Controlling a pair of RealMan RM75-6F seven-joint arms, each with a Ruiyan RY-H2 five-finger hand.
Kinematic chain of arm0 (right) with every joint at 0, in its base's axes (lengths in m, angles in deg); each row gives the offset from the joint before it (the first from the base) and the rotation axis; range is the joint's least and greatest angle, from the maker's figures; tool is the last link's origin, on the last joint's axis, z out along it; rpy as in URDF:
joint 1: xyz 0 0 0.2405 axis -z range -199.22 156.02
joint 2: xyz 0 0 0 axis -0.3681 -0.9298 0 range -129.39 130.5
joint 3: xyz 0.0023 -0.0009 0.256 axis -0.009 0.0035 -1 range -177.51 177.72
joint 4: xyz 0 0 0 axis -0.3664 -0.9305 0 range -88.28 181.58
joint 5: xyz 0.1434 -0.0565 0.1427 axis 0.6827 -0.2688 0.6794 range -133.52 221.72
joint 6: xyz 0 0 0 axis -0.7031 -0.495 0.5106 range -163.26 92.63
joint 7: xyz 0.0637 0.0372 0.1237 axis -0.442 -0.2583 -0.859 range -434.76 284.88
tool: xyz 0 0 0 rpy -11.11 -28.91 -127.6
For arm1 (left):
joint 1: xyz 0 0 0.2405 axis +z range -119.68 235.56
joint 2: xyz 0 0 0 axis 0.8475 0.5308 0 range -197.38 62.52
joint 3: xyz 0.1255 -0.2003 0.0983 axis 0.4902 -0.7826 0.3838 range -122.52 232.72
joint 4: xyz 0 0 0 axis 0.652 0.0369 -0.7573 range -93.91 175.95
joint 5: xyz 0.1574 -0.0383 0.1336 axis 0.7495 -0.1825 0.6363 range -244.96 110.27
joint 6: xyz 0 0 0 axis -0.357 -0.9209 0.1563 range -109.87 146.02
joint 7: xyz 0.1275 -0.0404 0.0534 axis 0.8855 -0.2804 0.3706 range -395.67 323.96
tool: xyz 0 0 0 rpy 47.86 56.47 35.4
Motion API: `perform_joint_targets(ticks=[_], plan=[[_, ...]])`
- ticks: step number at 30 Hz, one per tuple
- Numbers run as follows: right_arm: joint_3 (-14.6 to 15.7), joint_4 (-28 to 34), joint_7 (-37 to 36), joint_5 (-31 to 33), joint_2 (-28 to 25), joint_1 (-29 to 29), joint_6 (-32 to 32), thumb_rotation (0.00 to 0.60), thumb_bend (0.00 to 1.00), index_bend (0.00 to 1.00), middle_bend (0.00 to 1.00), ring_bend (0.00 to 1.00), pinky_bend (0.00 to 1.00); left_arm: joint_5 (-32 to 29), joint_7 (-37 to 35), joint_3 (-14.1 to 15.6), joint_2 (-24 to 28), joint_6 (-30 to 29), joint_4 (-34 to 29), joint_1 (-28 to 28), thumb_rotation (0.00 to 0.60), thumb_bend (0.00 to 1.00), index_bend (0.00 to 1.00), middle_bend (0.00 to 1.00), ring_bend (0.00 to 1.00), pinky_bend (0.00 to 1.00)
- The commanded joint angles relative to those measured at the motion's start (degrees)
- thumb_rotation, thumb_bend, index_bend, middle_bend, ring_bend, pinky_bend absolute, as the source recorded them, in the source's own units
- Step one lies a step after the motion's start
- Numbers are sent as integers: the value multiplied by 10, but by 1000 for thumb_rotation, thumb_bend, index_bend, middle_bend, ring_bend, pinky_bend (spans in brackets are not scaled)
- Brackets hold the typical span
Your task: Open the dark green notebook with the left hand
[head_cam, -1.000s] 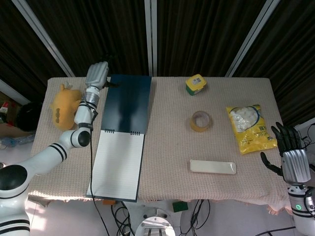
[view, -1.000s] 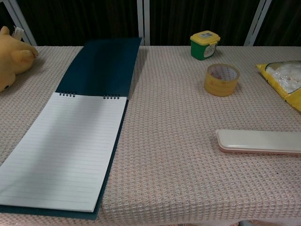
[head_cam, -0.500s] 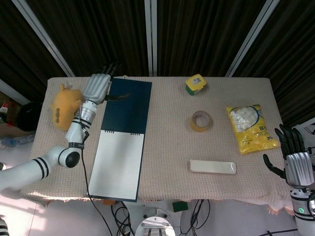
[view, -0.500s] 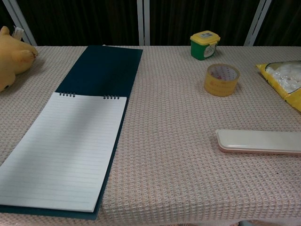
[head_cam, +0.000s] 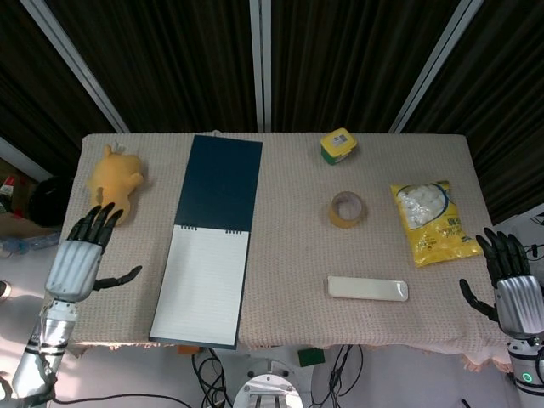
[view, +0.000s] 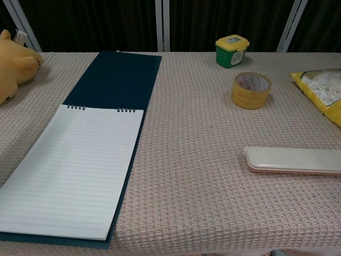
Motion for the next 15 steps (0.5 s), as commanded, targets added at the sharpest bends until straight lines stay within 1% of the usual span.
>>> perform_joint_targets(ticks=[1,4,9,12,15], plan=[[17,3,6,-1,-10,10,13,600,322,0,0,0,0,38,-33,50,-22,-60,74,80,242,128,40,30,11,165],[27,1,9,7,-15,21,22,600,327,0,0,0,0,47,-57,54,-48,-88,121,114,232,129,40,30,10,161],[33,-16,6,15,-9,40,13,600,327,0,0,0,0,82,-86,61,-75,-124,186,153,204,130,41,30,11,158],[34,-24,0,15,-6,46,7,600,327,0,0,0,0,94,-98,61,-81,-133,205,166,186,130,48,30,10,156],[35,-20,0,15,-9,49,9,600,327,0,0,0,0,96,-107,58,-78,-136,206,177,173,129,53,30,10,153]])
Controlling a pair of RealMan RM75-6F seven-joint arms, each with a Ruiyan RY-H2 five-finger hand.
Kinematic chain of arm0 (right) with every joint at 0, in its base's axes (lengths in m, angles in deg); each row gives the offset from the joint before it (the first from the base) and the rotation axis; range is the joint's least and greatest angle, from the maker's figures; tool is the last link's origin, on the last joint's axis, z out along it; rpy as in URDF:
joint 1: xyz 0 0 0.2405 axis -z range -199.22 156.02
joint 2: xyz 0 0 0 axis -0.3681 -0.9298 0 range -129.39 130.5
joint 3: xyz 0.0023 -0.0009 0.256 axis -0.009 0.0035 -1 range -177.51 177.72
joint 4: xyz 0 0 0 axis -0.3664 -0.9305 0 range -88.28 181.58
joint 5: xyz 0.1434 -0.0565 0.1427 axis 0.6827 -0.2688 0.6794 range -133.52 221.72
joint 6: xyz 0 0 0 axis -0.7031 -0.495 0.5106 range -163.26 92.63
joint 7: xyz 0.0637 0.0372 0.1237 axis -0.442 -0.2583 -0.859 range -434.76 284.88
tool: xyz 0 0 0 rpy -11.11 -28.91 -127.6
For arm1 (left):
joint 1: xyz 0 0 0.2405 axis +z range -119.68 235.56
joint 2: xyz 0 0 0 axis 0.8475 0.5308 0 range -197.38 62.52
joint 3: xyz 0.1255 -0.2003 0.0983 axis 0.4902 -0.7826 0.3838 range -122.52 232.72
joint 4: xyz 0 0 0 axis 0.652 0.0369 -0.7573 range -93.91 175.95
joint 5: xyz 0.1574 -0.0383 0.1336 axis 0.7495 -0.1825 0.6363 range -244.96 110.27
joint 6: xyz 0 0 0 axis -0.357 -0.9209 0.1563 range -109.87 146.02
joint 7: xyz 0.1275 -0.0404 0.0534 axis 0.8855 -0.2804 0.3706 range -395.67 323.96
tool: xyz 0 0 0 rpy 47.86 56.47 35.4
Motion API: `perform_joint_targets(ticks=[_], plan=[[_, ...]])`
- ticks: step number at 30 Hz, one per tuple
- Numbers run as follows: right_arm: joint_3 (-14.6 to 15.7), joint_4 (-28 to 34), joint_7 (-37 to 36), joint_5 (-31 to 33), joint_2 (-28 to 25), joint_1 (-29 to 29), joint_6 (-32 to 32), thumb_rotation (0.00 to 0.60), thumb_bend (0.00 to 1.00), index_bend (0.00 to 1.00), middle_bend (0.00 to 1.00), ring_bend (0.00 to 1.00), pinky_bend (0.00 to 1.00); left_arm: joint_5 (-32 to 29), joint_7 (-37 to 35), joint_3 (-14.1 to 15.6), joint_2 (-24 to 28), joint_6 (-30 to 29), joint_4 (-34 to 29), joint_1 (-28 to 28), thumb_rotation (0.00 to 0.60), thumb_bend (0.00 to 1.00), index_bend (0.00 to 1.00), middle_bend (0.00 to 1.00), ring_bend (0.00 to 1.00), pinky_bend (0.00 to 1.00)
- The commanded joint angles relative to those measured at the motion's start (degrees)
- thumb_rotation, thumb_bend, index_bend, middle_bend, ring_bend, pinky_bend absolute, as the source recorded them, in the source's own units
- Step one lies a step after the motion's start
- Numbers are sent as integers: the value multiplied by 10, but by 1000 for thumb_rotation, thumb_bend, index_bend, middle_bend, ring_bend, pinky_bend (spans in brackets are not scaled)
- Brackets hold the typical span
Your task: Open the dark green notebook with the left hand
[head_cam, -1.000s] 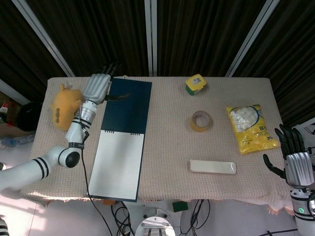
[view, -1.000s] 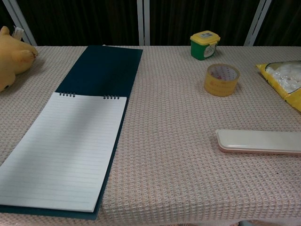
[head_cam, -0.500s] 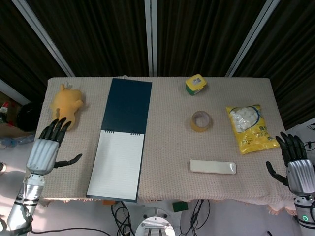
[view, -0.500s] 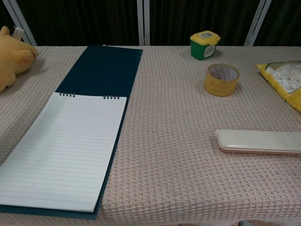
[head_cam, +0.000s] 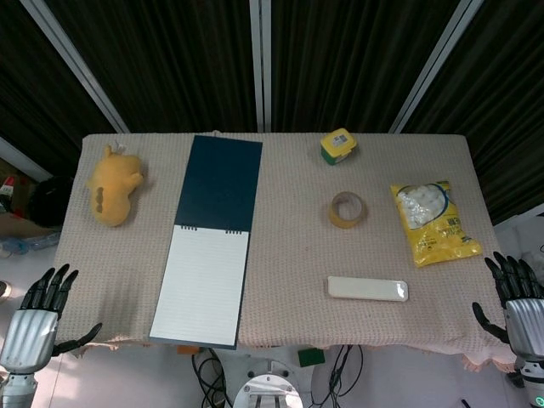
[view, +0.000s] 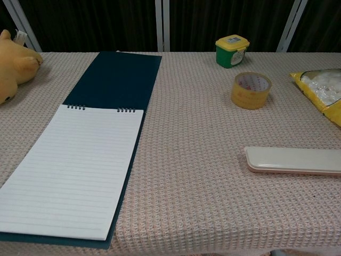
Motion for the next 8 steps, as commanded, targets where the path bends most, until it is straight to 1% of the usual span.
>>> perform_joint_targets(ticks=[1,5,8], plan=[[0,5,2,1,-2,1,2,600,327,0,0,0,0,6,-9,-3,1,-8,1,11,173,129,53,30,10,151],[-5,12,7,1,-1,-2,5,600,327,0,0,0,0,14,-16,-12,7,-14,2,17,175,130,53,30,11,150],[-8,18,10,1,0,-5,8,600,327,0,0,0,0,16,-24,-18,11,-6,-1,16,174,130,53,30,11,150]])
